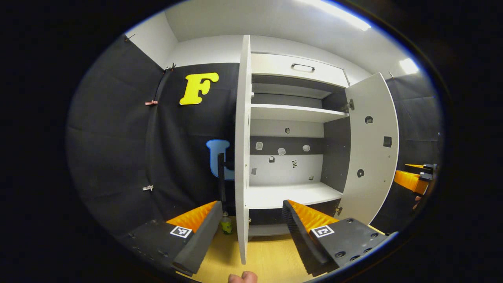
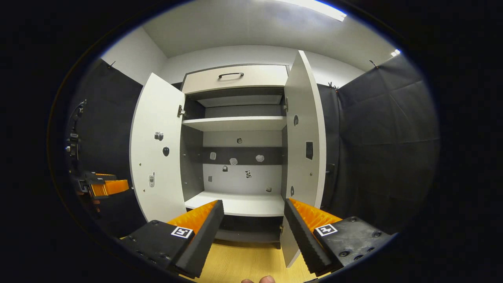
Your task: Open the right door of the double-door shoe cabinet with the right hand, and open the left door with the left hand.
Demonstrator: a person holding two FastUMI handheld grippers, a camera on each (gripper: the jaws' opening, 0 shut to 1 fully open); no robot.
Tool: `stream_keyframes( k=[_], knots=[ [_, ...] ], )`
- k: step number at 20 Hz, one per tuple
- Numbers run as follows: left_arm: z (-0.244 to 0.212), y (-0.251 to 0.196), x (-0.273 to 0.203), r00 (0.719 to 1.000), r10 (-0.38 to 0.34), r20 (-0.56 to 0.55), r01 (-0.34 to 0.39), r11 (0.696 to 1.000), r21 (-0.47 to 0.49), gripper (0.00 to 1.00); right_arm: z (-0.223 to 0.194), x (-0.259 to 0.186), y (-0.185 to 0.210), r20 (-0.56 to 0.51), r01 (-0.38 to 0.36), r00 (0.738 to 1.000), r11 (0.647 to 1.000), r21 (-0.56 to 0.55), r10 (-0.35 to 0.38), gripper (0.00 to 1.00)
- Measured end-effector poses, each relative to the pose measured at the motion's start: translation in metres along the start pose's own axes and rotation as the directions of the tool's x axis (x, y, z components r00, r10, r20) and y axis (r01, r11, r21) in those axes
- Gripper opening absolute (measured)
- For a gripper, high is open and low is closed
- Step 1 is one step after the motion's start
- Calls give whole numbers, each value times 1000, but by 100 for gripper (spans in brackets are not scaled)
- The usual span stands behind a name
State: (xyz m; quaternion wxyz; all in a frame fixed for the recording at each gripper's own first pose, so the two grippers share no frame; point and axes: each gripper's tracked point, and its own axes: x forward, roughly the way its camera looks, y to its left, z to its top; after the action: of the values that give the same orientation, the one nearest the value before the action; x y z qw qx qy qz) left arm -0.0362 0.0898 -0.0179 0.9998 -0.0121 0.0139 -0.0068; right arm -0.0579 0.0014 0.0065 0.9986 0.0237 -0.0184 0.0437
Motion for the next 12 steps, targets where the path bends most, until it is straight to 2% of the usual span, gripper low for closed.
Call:
stream_keyframes(
  k=[6,12],
  knots=[
    [5,-32,-5,1000,-15,28,14,1000,10,94,4,-3,-3,14,10,1000,1000,12,-11,97],
    [12,-46,-7,998,2,64,-4,1000,26,94,5,-2,2,23,3,1000,1000,13,-3,96]
  ],
)
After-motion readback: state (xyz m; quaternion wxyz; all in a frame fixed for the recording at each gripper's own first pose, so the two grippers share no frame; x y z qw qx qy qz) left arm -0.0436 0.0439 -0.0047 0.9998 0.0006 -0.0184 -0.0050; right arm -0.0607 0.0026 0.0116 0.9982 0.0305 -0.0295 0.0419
